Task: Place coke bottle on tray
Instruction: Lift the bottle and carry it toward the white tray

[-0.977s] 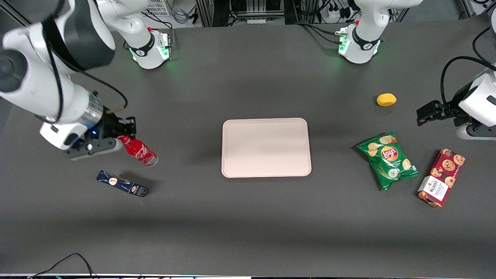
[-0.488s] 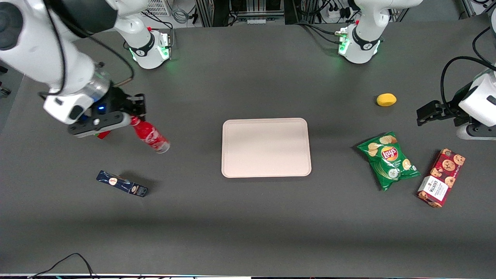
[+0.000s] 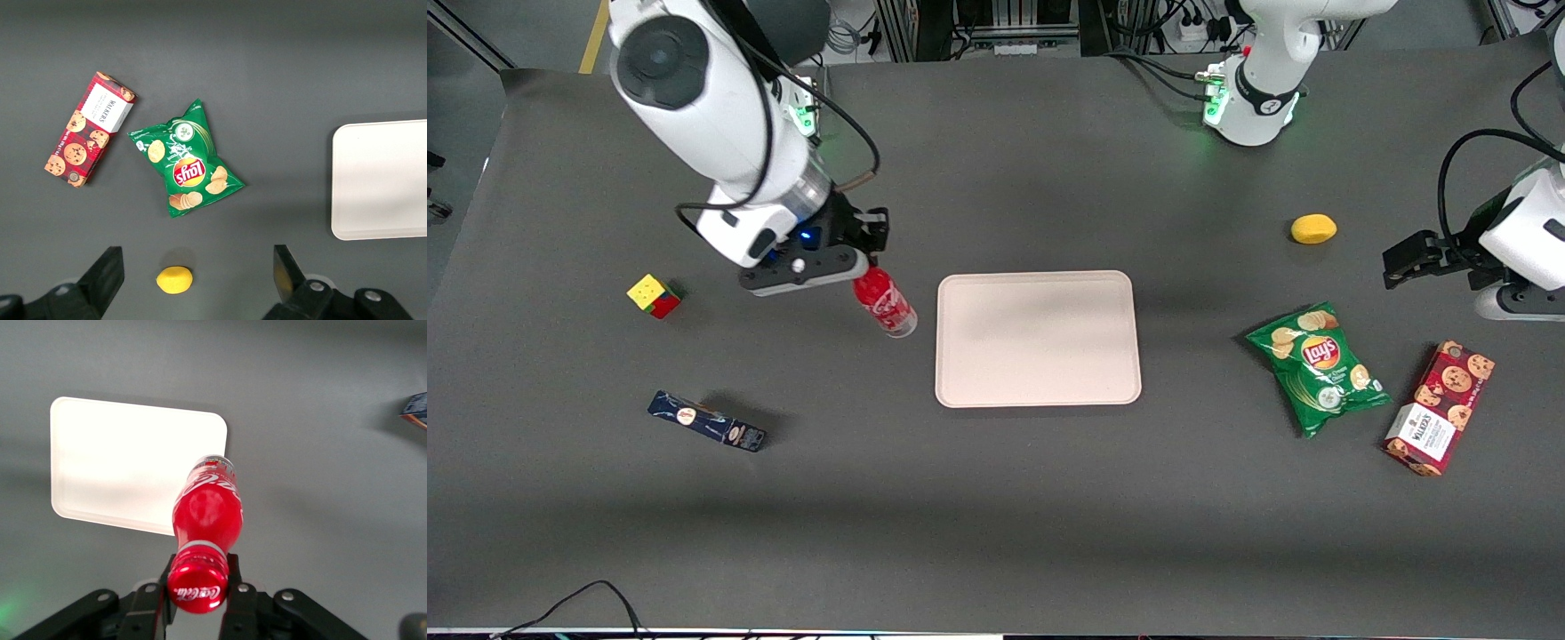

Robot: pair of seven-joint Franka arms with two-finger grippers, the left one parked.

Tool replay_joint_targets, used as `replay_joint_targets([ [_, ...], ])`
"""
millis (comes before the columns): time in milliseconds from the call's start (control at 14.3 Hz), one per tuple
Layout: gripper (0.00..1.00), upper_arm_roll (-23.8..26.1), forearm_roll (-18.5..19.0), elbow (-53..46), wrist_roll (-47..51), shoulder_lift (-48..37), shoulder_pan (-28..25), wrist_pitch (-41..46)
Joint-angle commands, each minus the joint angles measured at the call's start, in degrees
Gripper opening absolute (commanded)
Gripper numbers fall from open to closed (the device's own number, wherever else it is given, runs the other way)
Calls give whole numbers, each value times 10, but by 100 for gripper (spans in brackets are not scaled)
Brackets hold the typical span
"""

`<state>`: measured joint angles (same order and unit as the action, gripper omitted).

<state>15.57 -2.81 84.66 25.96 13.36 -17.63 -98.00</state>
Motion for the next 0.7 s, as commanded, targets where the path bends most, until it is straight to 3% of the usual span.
replay_joint_targets([
  [0,0,10,39,-25,18,73,-7,-11],
  [628,0,29,76,-10,33,172,-43,-79],
])
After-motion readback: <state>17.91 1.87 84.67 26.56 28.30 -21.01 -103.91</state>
